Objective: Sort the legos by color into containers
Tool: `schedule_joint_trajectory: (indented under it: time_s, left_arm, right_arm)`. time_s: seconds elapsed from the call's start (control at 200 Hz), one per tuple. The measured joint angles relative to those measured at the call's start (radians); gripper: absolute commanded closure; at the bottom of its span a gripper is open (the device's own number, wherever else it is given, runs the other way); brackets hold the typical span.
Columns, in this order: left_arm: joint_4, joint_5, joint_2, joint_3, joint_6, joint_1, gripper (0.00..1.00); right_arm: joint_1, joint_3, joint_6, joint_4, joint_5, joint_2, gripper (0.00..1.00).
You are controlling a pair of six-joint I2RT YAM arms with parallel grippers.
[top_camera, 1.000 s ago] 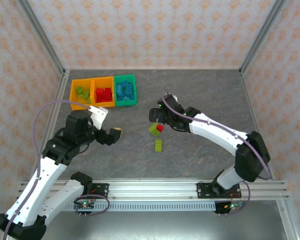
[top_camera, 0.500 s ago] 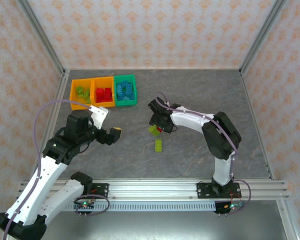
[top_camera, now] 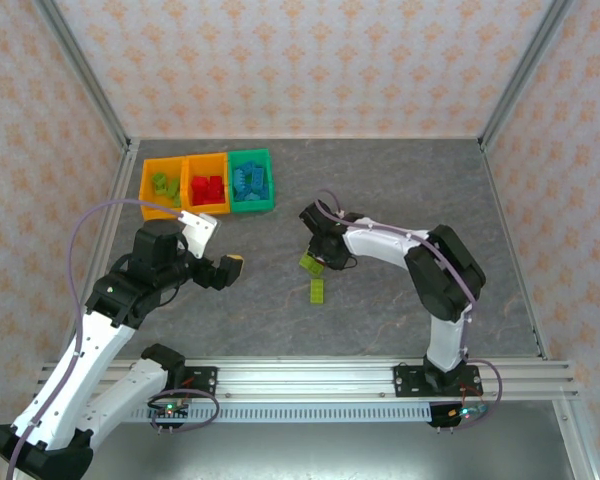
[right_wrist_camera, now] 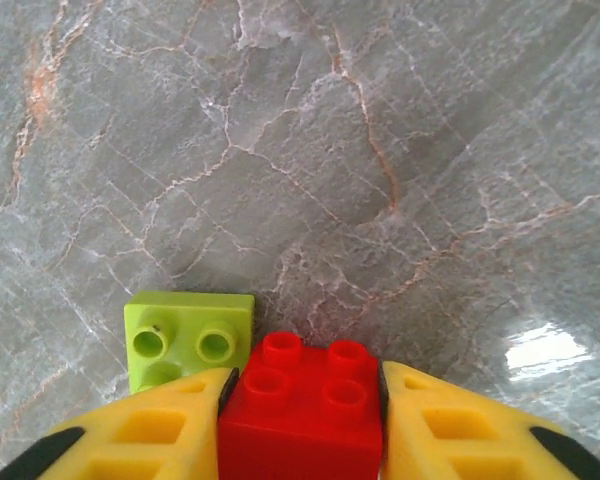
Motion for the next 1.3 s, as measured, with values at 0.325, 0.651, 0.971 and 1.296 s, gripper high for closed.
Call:
schedule_joint_trajectory:
  time_s: [0.325,0.651,0.971,1.296]
  left_arm:
    - [-0.001,-0.096,-0.005,0.0,-0.005,0.0,0.0]
    - [-0.002,-0.297,-0.101,0.0,-0.037,0.011,0.0]
    - [-0.003,-0.342,-0.102,0.0,-0.042,0.012,0.0]
    - [-0.003,-0.341,-0.08,0.0,-0.042,0.024,0.0]
  right_arm:
    - [0.03,-0.013,-0.114,0.073,0.026,-0.211,0.73]
    - [0.134,0.363,-0.555,0.318,-0.201,0.003,0.72]
    - [0.129,1.263,-0.786,0.166,-0.182,0.679,0.74]
    - [0.131,1.461,-0.927,0.228,-0.086,0.918,0.74]
